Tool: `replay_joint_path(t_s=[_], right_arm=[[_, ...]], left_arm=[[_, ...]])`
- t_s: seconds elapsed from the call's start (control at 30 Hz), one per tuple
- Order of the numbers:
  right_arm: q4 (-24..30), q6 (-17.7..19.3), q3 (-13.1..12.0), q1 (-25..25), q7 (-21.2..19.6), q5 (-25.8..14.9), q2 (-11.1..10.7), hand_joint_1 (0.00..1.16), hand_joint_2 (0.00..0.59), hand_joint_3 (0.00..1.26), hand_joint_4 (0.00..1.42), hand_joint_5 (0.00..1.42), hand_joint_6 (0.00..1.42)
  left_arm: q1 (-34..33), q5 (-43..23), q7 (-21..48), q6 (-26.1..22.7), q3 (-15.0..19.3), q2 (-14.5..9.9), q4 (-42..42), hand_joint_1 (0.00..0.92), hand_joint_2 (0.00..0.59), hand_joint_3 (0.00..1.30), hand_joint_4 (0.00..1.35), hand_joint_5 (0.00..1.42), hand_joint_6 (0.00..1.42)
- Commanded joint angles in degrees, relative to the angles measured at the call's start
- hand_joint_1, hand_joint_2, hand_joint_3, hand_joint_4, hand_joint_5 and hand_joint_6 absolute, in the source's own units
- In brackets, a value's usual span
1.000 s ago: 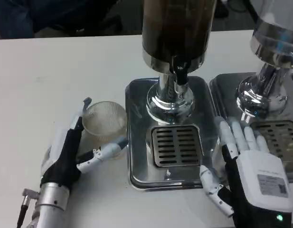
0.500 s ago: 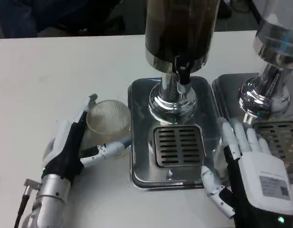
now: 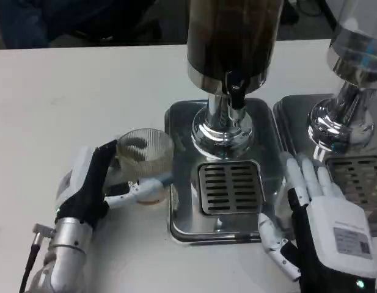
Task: Grasp the cup under the faucet to collect the drink, then remove the cup.
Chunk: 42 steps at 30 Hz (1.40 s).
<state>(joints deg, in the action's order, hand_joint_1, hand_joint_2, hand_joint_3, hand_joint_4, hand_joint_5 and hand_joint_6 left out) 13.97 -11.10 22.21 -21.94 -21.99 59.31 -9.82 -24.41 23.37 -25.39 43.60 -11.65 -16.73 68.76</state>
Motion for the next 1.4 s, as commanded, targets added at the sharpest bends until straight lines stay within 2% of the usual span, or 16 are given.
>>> replay_joint_path(t_s=[0.03,0.27,0.4,1.03,1.23,1.4], right_arm=[[0.66,-0.14,-0.29,-0.36,-0.61,0.14,0.07,0.06,0.506,0.03,0.00,0.00,0.10],[0.13,0.11,-0.29,-0.02,-0.87,0.06,0.18,0.06,0.506,0.03,0.00,0.00,0.10],[-0.13,0.10,-0.34,0.20,-0.99,0.02,0.27,0.06,0.506,0.03,0.00,0.00,0.11],[-0.79,0.49,-0.76,1.32,-1.25,-0.34,0.04,0.06,0.506,0.03,0.00,0.00,0.12],[-0.78,0.50,-1.09,1.50,-1.24,-0.42,0.02,0.06,0.506,0.03,0.00,0.00,0.12],[-0.59,0.25,-1.31,1.32,-1.88,-0.20,0.34,0.06,0.506,0.03,0.00,0.00,0.13]], left_arm=[[0.51,1.86,-2.94,-0.42,-1.11,0.38,0.34,0.661,0.016,0.80,0.90,1.08,1.08],[0.62,2.67,-6.83,0.03,-1.07,0.07,-0.29,0.668,0.000,0.90,1.01,1.20,1.18],[0.80,2.84,-8.21,0.13,-1.01,-0.02,-0.47,0.680,0.000,0.93,1.06,1.22,1.22],[1.48,3.27,-12.14,3.64,-0.65,-0.99,-4.67,0.685,0.000,0.93,1.08,1.23,1.28],[1.88,5.34,-13.02,5.15,-1.06,-1.24,-7.91,0.684,0.000,0.93,1.08,1.22,1.29],[1.75,7.65,-12.78,5.55,-2.18,-0.50,-10.13,0.680,0.000,0.92,1.08,1.22,1.30]])
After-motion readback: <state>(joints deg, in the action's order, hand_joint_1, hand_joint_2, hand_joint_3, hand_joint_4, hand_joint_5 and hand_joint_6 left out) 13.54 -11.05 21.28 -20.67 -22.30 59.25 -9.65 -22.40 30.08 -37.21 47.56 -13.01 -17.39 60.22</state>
